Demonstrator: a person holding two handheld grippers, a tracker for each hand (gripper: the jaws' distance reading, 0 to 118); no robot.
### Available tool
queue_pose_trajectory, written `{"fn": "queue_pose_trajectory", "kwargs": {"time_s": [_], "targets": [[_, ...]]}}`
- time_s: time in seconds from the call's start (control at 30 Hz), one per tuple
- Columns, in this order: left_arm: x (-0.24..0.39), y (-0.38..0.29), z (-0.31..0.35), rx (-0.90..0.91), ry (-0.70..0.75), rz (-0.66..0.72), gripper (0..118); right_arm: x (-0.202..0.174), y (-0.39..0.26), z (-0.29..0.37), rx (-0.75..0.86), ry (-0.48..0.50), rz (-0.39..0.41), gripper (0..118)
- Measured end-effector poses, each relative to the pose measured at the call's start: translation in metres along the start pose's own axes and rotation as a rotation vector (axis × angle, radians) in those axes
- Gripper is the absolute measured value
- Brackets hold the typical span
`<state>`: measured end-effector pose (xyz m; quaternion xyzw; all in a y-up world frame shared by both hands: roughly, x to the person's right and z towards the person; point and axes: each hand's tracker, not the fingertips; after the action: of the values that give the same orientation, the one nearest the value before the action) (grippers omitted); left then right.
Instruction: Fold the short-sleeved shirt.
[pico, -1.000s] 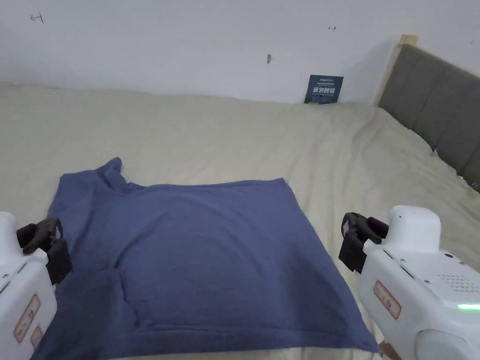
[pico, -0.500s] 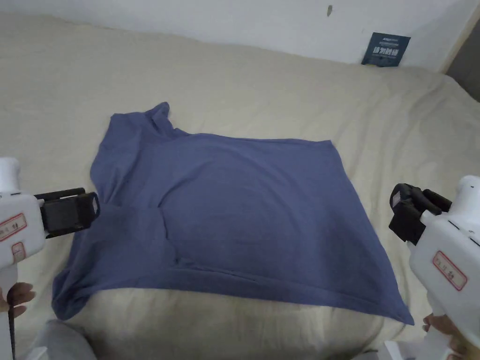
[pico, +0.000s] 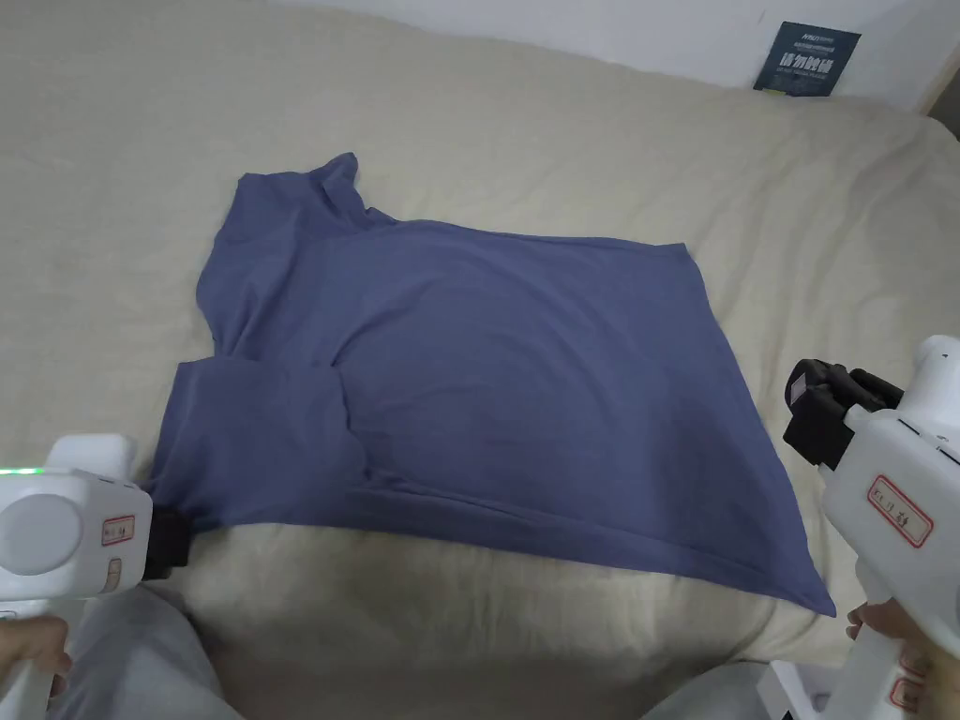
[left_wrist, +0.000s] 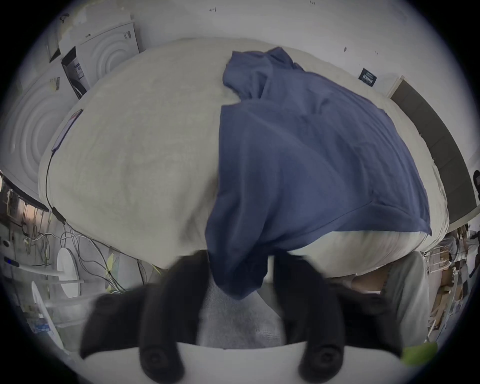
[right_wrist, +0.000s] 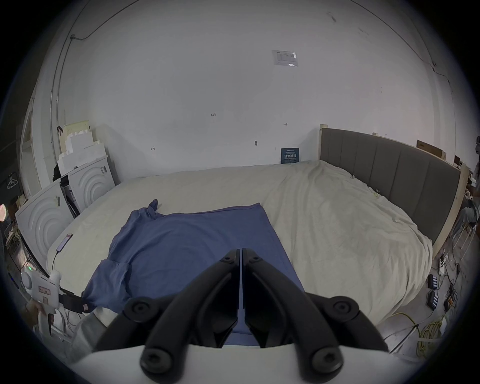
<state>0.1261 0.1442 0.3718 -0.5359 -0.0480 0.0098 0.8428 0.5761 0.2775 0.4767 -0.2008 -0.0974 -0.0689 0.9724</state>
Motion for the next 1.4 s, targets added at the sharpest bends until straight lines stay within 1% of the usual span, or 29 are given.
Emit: {"fn": "queue_pose_trajectory", "kwargs": {"time_s": [0.03,0.1,0.2,0.23,0.33,0.4,0.47,0.5,0.57,0.6,0.63,0.67,0.7,0.73,0.87,0.97,1.03,1.07,1.1,1.17,1.2,1.27,1.3,1.33,1.37,1.4], "targets": [[-0.001,0.0,-0.004,-0.009,-0.004,0.006,14,0.0,0.0,0.0,-0.001,-0.001,0.001,6],[0.0,-0.003,-0.011,-0.027,-0.039,0.033,8,0.001,-0.001,0.002,-0.001,-0.003,-0.002,6],[0.001,-0.007,-0.01,0.013,-0.032,0.062,5,0.008,-0.003,0.003,-0.006,-0.018,-0.011,7],[0.0,-0.007,-0.006,0.031,-0.046,0.088,5,0.01,-0.003,0.003,-0.011,-0.022,-0.014,7],[-0.005,-0.008,0.013,0.109,-0.054,0.109,5,0.022,-0.003,0.007,-0.028,-0.043,-0.015,6],[-0.007,-0.007,0.029,0.172,-0.069,0.124,5,0.035,-0.004,0.007,-0.045,-0.06,-0.013,7],[-0.007,-0.002,0.043,0.215,-0.113,0.128,5,0.051,-0.006,0.001,-0.113,-0.084,-0.011,7],[-0.006,-0.001,0.048,0.24,-0.118,0.129,5,0.059,-0.008,-0.003,-0.122,-0.1,-0.03,10],[-0.001,0.003,0.057,0.259,-0.11,0.113,5,0.074,-0.016,-0.012,-0.187,-0.1,-0.054,43],[0.002,0.004,0.061,0.276,-0.11,0.106,5,0.08,-0.02,-0.018,-0.234,-0.121,-0.043,53],[0.004,0.005,0.064,0.286,-0.113,0.104,5,0.084,-0.026,-0.026,-0.286,-0.129,-0.015,53],[0.006,0.006,0.066,0.291,-0.118,0.105,5,0.088,-0.034,-0.033,-0.36,-0.134,0.013,85],[0.008,0.008,0.068,0.295,-0.124,0.107,5,0.091,-0.043,-0.04,-0.405,-0.142,0.037,109],[0.01,0.008,0.07,0.299,-0.129,0.109,5,0.093,-0.051,-0.043,-0.406,-0.145,0.042,117],[0.012,0.011,0.073,0.306,-0.129,0.114,5,0.102,-0.077,-0.061,-0.537,-0.138,0.005,117],[0.013,0.012,0.072,0.297,-0.121,0.116,5,0.107,-0.094,-0.072,-0.609,-0.098,-0.064,116],[0.014,0.011,0.071,0.289,-0.113,0.116,5,0.104,-0.103,-0.077,-0.619,-0.099,-0.054,115],[0.014,0.011,0.07,0.286,-0.111,0.117,5,0.108,-0.107,-0.082,-0.628,-0.098,-0.045,112],[0.013,0.011,0.068,0.284,-0.115,0.121,5,0.107,-0.11,-0.085,-0.64,-0.091,-0.036,106],[0.013,0.011,0.066,0.268,-0.113,0.136,5,0.106,-0.114,-0.091,-0.648,-0.094,-0.03,74],[0.013,0.01,0.065,0.267,-0.114,0.139,5,0.108,-0.117,-0.095,-0.653,-0.102,-0.034,66],[0.012,0.011,0.063,0.256,-0.119,0.139,5,0.113,-0.117,-0.097,-0.663,-0.072,-0.101,61],[0.012,0.011,0.063,0.253,-0.114,0.136,5,0.114,-0.115,-0.095,-0.661,-0.077,-0.085,54],[0.012,0.011,0.064,0.254,-0.111,0.133,5,0.117,-0.113,-0.093,-0.656,-0.057,-0.081,29],[0.012,0.012,0.064,0.256,-0.112,0.13,5,0.117,-0.11,-0.09,-0.652,-0.044,-0.081,17],[0.012,0.012,0.064,0.255,-0.11,0.13,5,0.117,-0.106,-0.087,-0.646,-0.039,-0.093,17]]}}
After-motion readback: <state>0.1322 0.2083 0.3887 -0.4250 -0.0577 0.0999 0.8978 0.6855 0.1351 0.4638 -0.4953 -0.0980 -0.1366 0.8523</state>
